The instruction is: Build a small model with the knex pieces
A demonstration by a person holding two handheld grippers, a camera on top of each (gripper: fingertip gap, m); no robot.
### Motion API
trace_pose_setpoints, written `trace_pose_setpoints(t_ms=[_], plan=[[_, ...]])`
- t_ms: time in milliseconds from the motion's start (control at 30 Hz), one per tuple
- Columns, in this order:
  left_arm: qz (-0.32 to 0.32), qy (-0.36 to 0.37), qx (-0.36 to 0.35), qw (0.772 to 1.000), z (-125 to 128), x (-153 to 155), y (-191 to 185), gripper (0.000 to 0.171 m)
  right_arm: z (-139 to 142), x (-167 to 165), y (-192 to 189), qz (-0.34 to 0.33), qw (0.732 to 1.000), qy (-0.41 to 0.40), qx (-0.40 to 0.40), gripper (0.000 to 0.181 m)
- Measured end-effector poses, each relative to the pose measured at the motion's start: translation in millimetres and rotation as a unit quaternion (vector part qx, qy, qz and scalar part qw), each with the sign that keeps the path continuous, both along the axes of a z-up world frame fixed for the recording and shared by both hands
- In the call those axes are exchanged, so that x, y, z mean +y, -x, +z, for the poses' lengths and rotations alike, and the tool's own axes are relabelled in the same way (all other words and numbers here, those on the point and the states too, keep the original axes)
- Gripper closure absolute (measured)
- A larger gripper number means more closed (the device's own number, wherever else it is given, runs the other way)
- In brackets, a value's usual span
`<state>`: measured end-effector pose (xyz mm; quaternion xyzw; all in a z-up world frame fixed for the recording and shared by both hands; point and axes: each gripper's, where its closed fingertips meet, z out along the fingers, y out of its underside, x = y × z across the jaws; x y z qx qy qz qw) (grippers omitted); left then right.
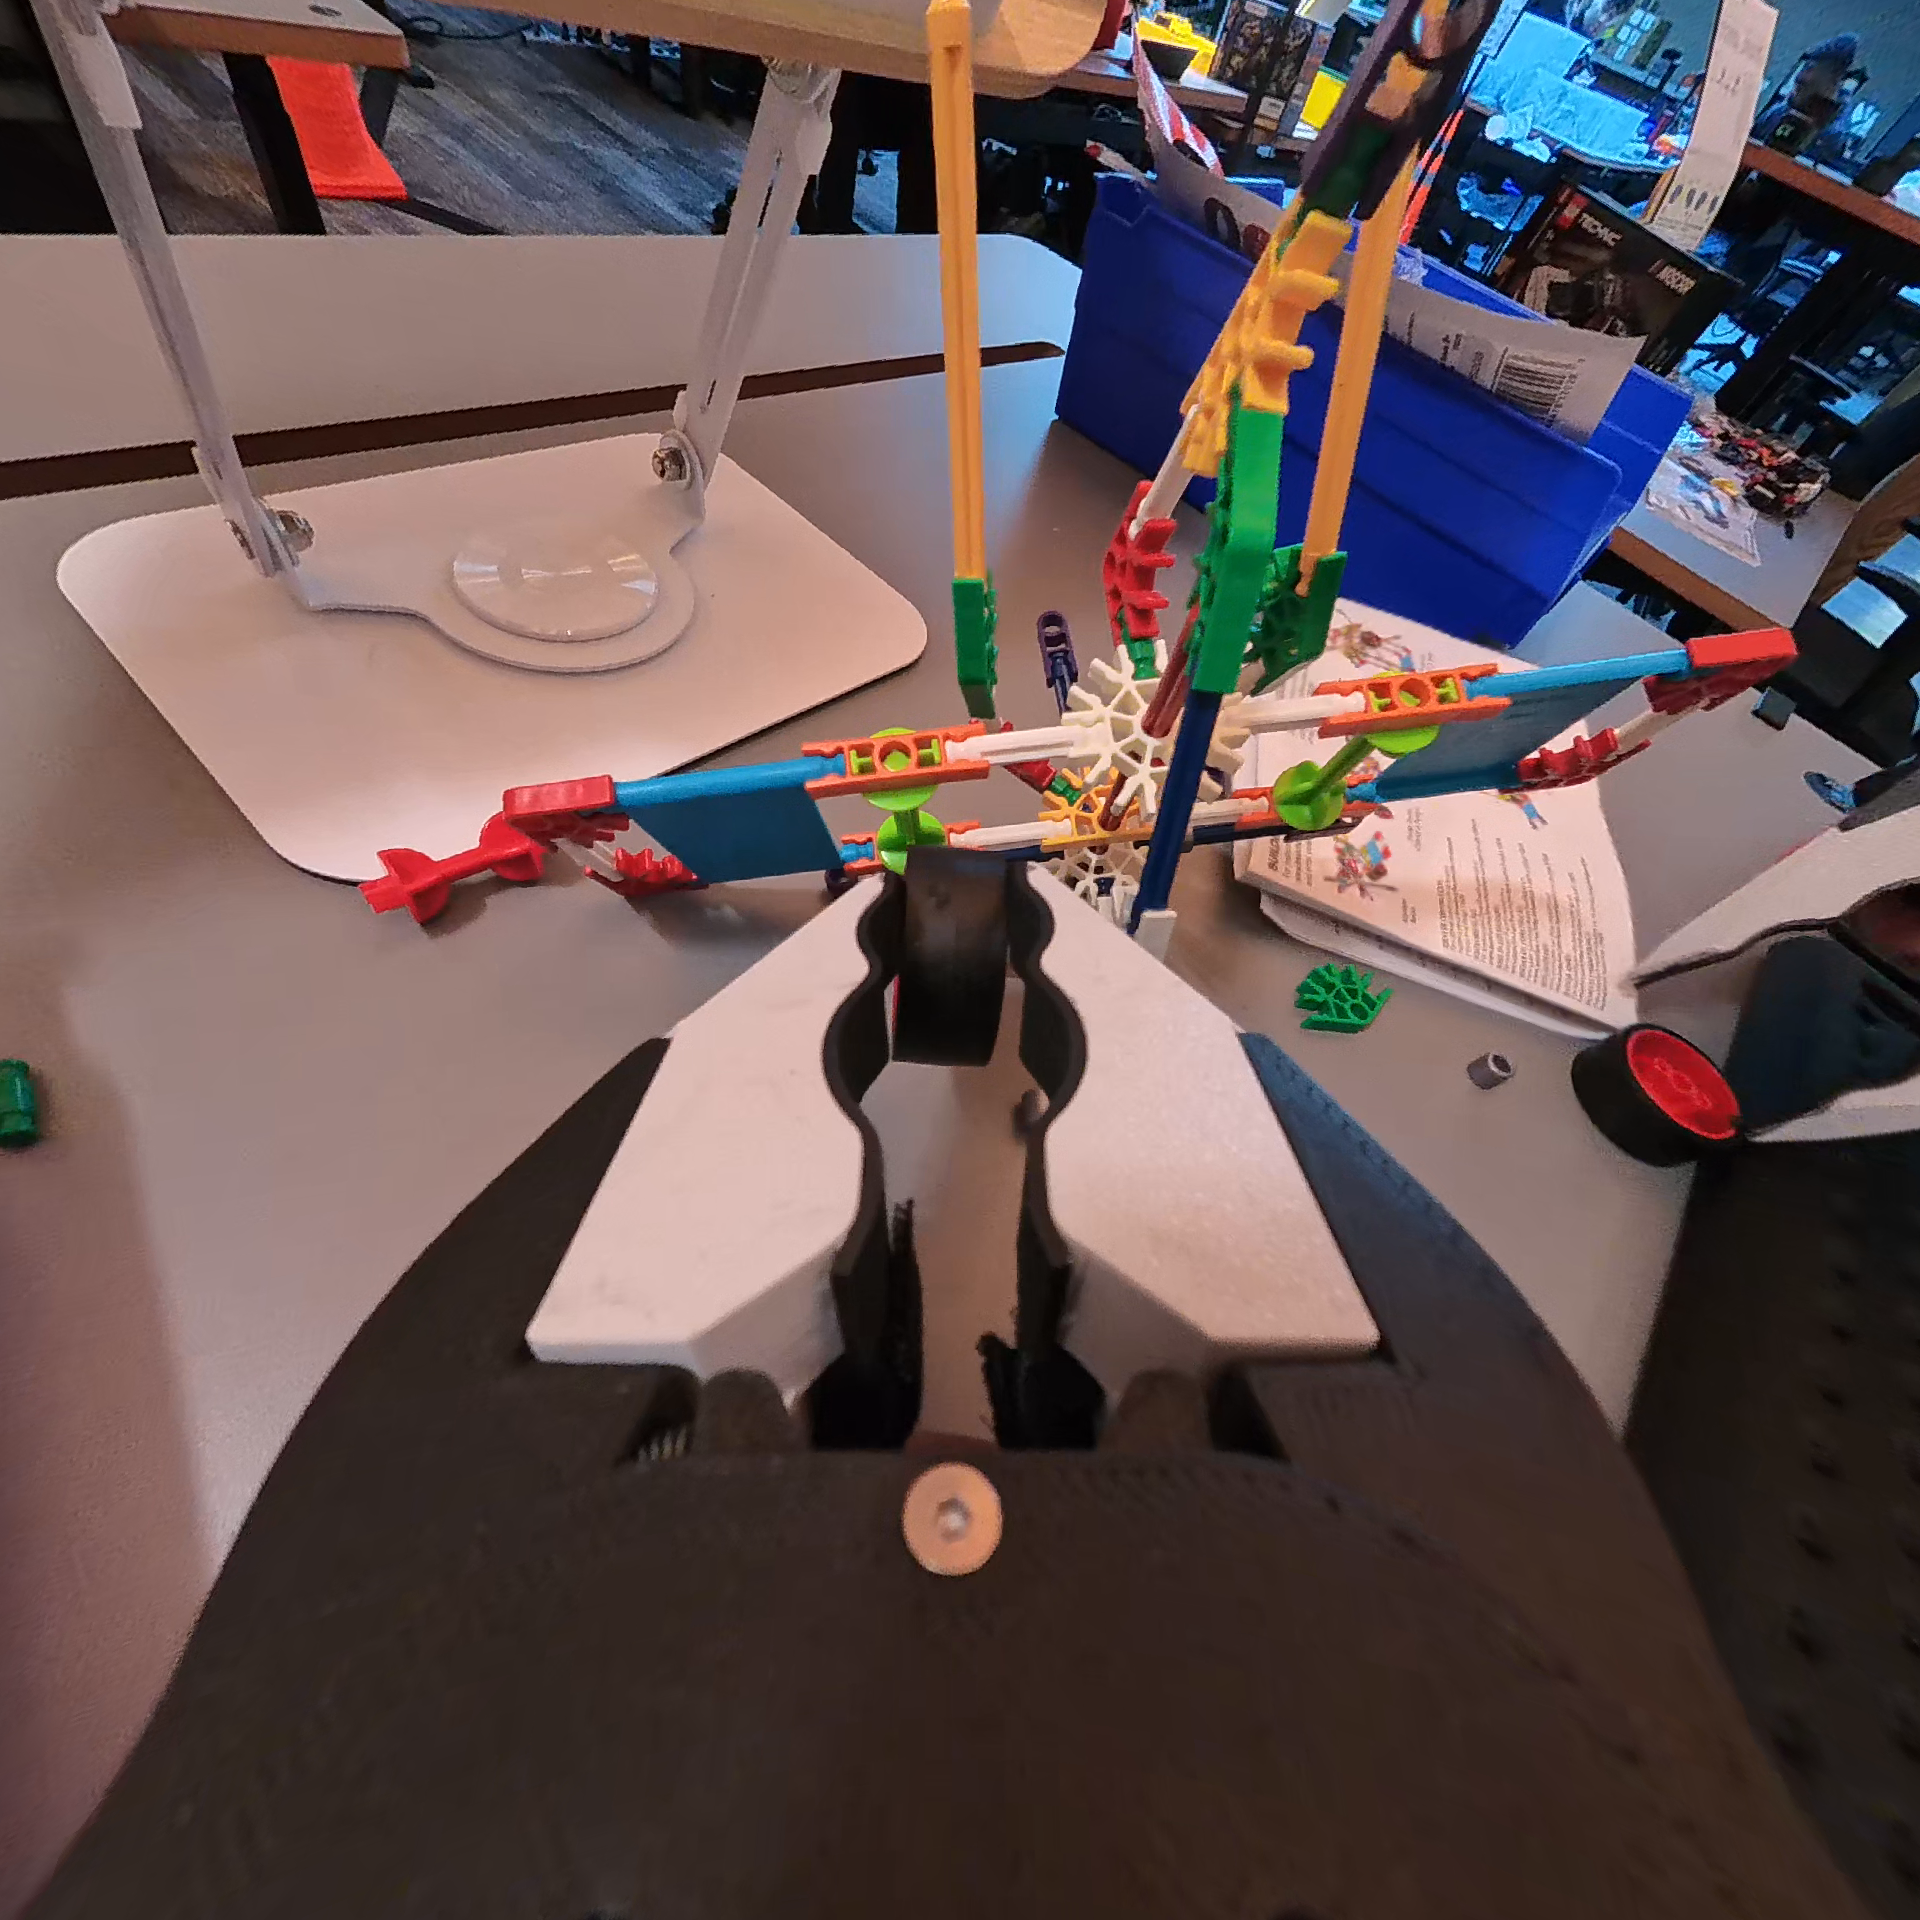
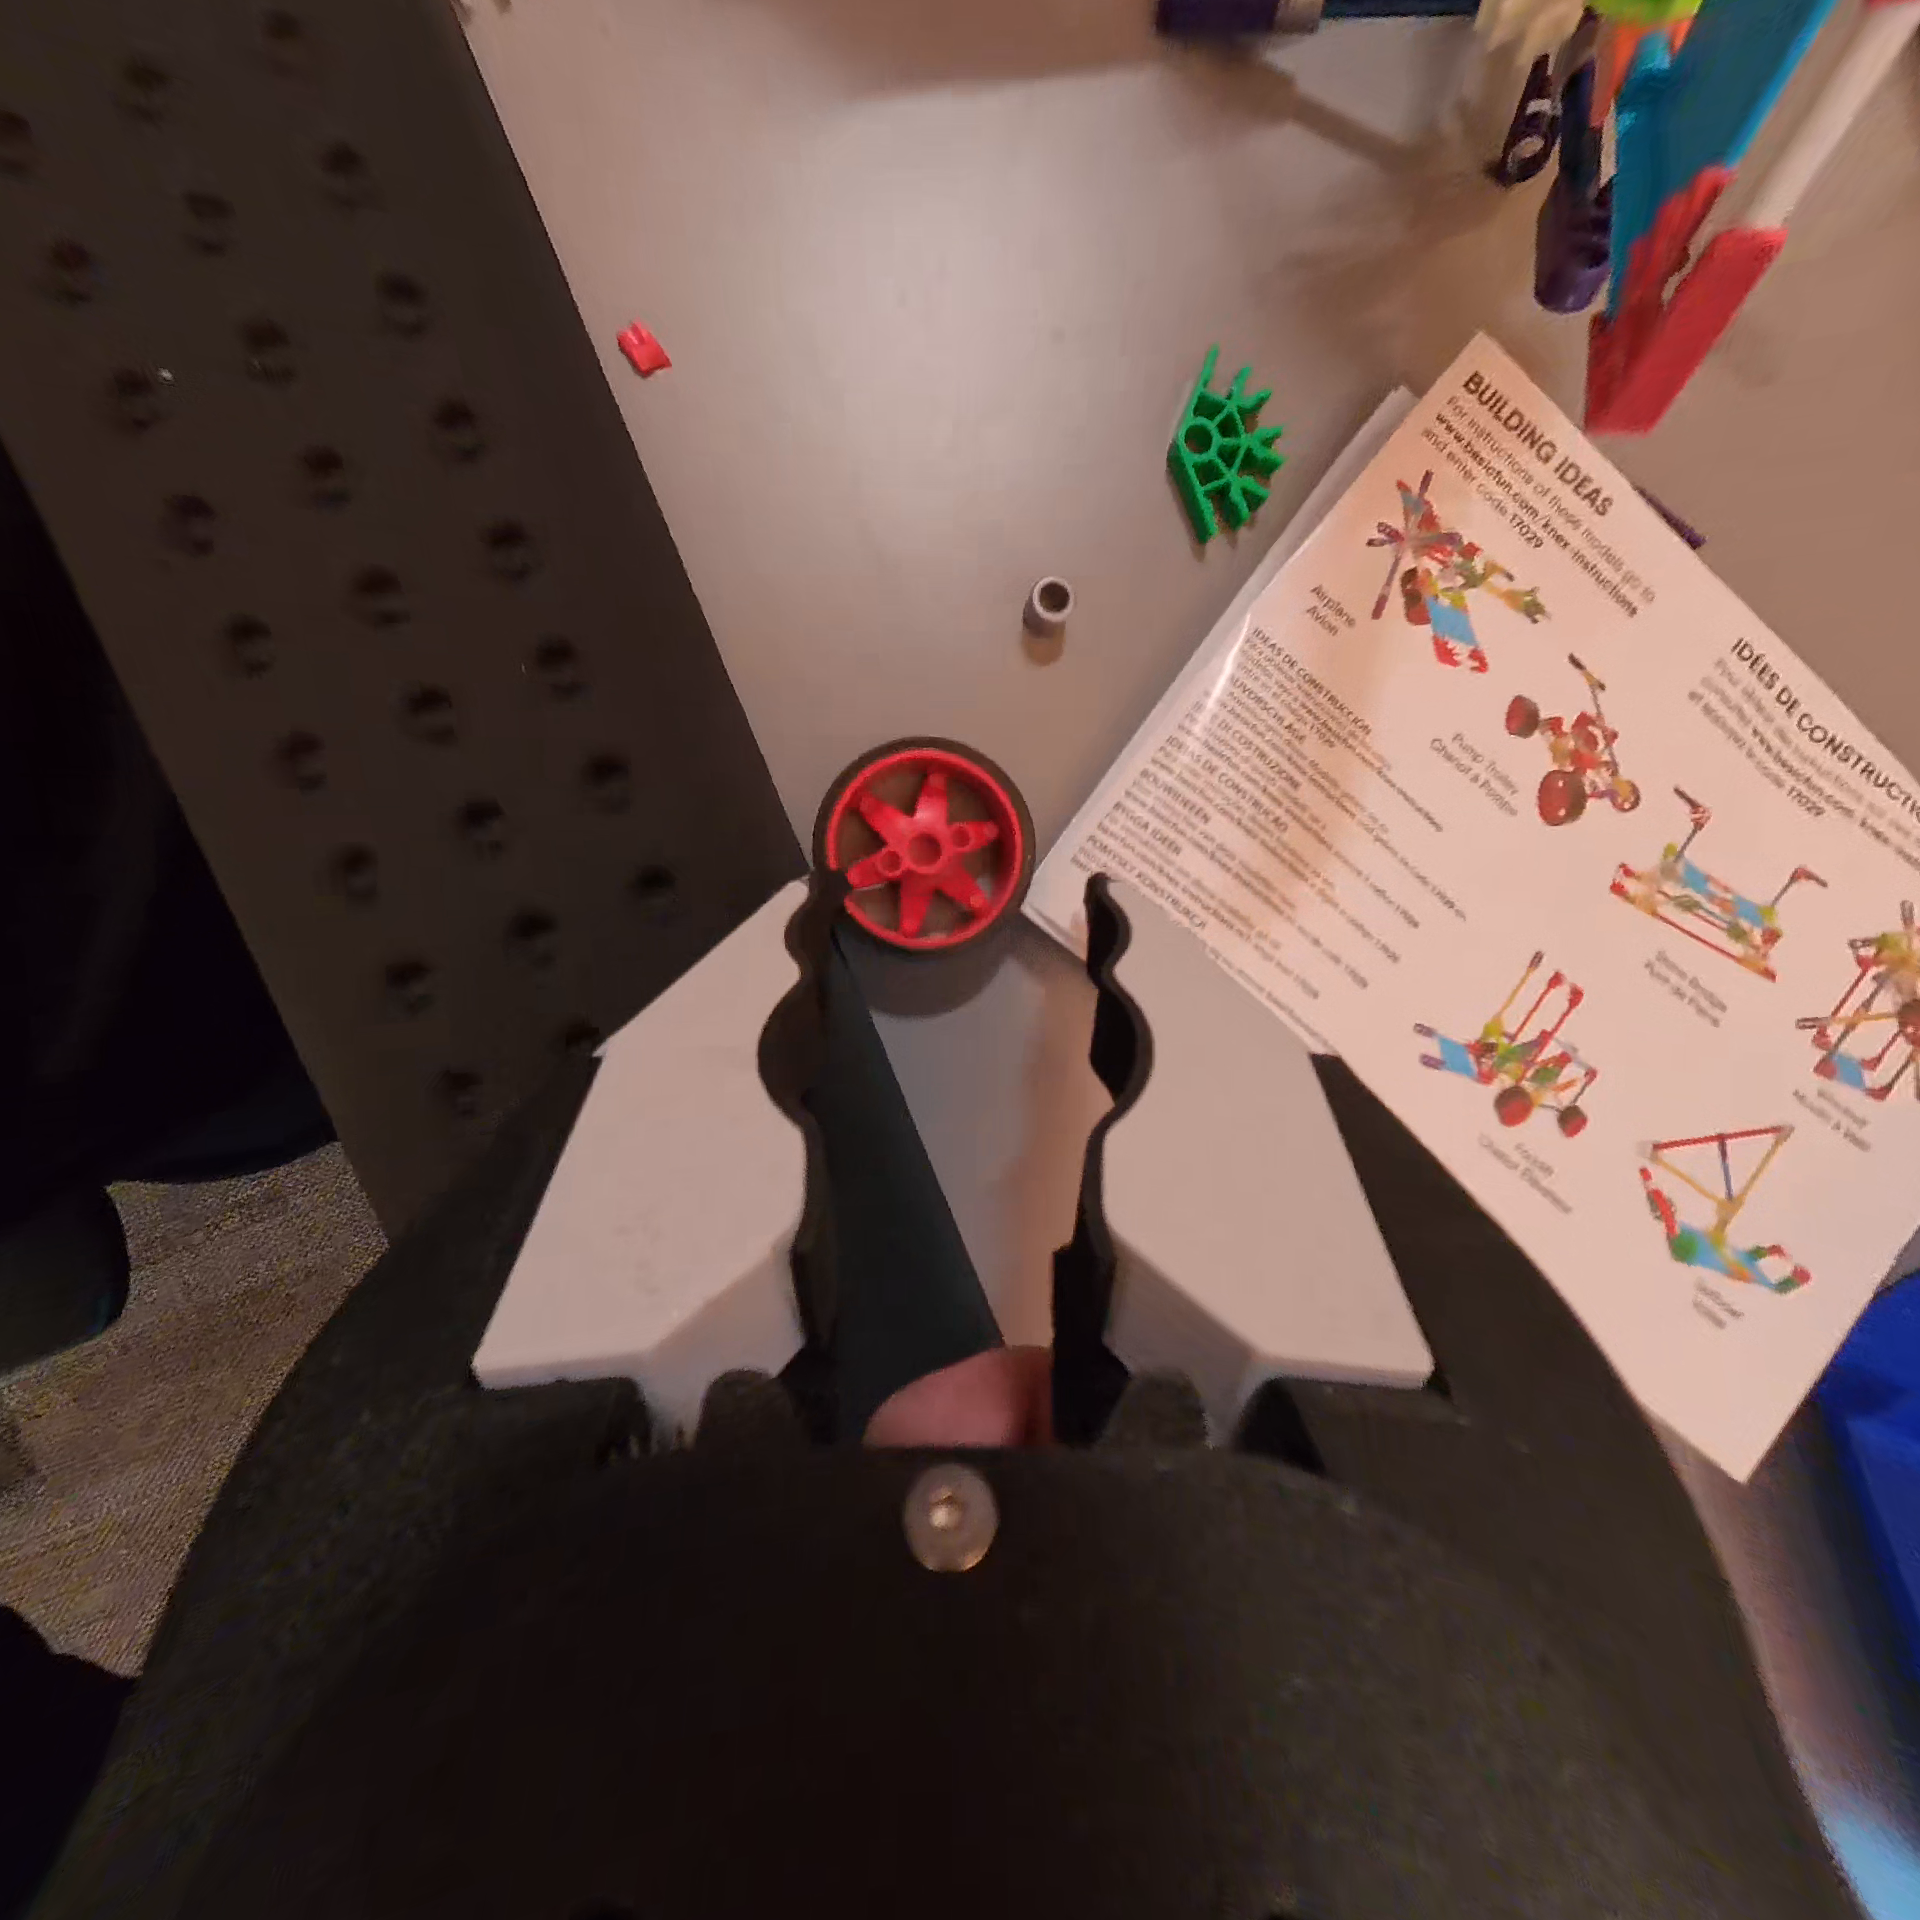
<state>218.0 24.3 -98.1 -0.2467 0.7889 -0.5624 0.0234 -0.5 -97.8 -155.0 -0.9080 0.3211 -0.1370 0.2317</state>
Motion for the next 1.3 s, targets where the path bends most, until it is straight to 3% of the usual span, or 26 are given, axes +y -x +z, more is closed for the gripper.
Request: trace_pose_setpoints(t_ms=[133, 400, 600, 700, 800, 933, 1067, 1300], plan=[[-0.004, -0.003, 0.0, 1.0, -2.1, -1.8, 1.0, 0.154, -4.8, 2.1, 2.7, 0.011, 1.0, -0.021, 0.014, 0.143], [-0.003, -0.001, 0.003, 1.0, -1.7, -0.9, 0.6, 0.154, -6.9, 6.9, -6.1, 0.017, 1.0, -0.02, 0.011, 0.143], [0.002, -0.006, -0.001, 1.0, -3.4, -1.5, 2.2, 0.154, -2.6, 31.0, -17.8, 0.031, 0.999, 0.001, -0.007, 0.144], [0.011, -0.001, -0.004, 1.0, -0.3, 0.8, 0.2, 0.154, -3.4, 45.3, -22.9, 0.046, 0.999, -0.005, -0.007, 0.143], [0.015, 0.002, 0.0, 1.0, 1.5, 3.5, -1.4, 0.154, 0.0, 54.1, -26.2, 0.059, 0.998, -0.004, -0.014, 0.13], [0.019, 0.014, 0.017, 1.0, 3.3, 8.6, -4.0, 0.155, 9.7, 66.5, -35.2, 0.068, 0.997, -0.012, -0.024, 0.128], [0.015, 0.014, 0.023, 1.0, 2.2, 10.2, -0.9, 0.155, 0.9, 65.6, -37.6, 0.069, 0.997, 0.01, -0.016, 0.126], [0.014, 0.014, 0.029, 0.999, 1.4, 11.4, 1.9, 0.155, 23.6, 88.0, -81.9, 0.045, 0.994, -0.005, -0.097, 0.132]])
